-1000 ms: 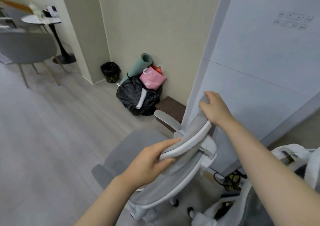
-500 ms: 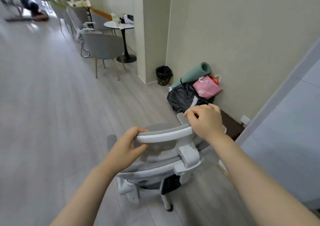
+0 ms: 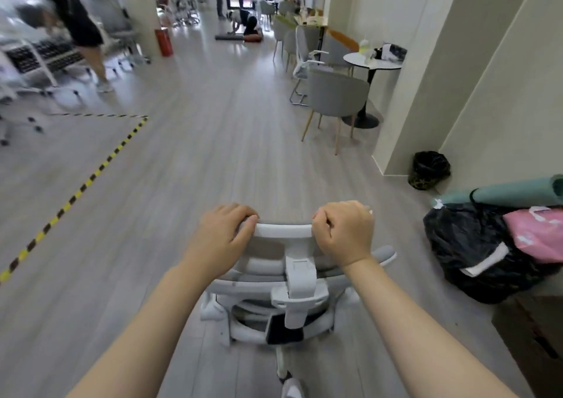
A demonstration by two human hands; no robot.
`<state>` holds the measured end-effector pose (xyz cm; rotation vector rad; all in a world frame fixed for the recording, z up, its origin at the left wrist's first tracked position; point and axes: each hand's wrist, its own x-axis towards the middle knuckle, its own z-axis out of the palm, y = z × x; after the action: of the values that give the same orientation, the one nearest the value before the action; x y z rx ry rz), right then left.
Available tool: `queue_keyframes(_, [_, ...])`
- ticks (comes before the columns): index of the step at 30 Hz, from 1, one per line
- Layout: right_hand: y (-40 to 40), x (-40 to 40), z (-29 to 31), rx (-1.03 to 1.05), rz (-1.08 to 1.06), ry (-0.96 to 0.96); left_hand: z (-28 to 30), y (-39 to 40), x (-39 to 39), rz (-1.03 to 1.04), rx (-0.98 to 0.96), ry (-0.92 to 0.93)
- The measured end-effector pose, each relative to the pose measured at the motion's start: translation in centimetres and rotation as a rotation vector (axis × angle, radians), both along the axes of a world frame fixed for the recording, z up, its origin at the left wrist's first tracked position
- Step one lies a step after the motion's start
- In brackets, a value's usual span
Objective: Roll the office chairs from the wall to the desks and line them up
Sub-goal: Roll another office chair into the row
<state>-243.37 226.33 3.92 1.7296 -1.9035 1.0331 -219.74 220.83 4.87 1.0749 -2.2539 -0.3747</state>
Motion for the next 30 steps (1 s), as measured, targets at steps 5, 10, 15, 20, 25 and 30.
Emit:
queue_keyframes(5, [-10.8,5.1,-0.8,-0.062,0.183,-0.043,-2.3,-6.3,4.2,0.284,-0.131,0.227])
queue_keyframes(10, [-21.5,10.0,-0.5,-0.094,0.401,-0.028,-3.2,-13.7,7.9,0.550,-0.225,0.365])
queue_keyframes(15, [-32.1,14.9,-0.5,-0.054,0.597,-0.003,-3.4,-20.8,12.3,0.740,-0.275,0.366])
queue_keyframes(20, [-41.3,20.4,-0.5,-0.044,0.724,0.005,-3.4,-27.8,16.8,0.880,-0.290,0.370])
queue_keyframes(25, [-49.9,26.5,-0.5,-0.074,0.796,-0.025,-3.3,-35.1,21.9,0.970,-0.320,0.377])
queue_keyframes(30, [-57.9,32.4,-0.9,-0.128,0.843,-0.025,-3.9,-42.5,27.5,1.003,-0.347,0.370])
